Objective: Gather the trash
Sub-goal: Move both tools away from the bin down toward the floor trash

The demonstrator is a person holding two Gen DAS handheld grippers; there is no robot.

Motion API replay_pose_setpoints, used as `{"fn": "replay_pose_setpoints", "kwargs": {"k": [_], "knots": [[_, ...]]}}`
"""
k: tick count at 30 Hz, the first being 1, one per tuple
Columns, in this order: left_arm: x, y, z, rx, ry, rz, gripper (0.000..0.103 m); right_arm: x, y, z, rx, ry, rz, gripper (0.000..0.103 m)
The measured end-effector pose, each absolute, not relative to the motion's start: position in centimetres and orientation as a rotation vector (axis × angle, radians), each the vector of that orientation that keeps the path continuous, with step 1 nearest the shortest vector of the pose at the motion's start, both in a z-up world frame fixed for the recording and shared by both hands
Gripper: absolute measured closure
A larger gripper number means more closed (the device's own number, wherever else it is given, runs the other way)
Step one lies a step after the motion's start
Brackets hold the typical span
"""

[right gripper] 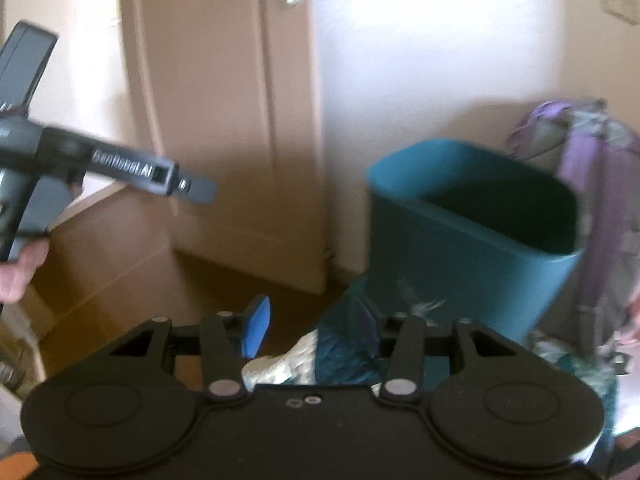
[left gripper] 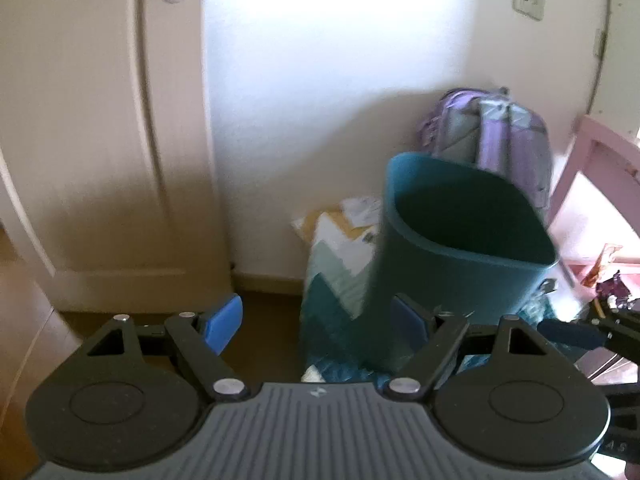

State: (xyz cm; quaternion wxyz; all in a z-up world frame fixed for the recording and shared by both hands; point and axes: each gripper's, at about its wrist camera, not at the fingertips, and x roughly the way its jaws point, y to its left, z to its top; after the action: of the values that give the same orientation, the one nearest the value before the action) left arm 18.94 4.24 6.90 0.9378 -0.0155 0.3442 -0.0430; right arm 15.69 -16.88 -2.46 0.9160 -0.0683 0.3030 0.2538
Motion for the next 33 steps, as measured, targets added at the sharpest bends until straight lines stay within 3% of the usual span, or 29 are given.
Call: {"fn": "replay_pose_setpoints", "kwargs": {"k": [5, 7, 9, 18, 33], "knots": [[18.8, 8.6, 2.6, -0.044, 0.692, -0.024, 0.019, 16.9, -14.0, -7.7, -0.15, 0.703, 0.599, 0.05], [18.9, 10.2, 0.5, -0.039, 0.698, 0.001, 0.006, 17.5, -12.9, -9.7, -0.145, 0.736, 0.619, 0.049], [18.9, 11.6, -1.6, -0.037, 0.693, 0.027, 0.001, 18.2, -12.1, -11.8, -0.146, 0.772, 0.639, 0.049], [18.4, 18.1, -13.8, -0.062, 0.775, 0.137, 0.001, 20.5, -6.5, -23.1, -0.261, 0.983, 0.704, 0.048], [15.3, 25.2, -37.1, -0.114, 1.125, 0.282, 0.001, 25.3, 2.8, -39.2, -0.296, 1.245, 0.777, 0.048]]}}
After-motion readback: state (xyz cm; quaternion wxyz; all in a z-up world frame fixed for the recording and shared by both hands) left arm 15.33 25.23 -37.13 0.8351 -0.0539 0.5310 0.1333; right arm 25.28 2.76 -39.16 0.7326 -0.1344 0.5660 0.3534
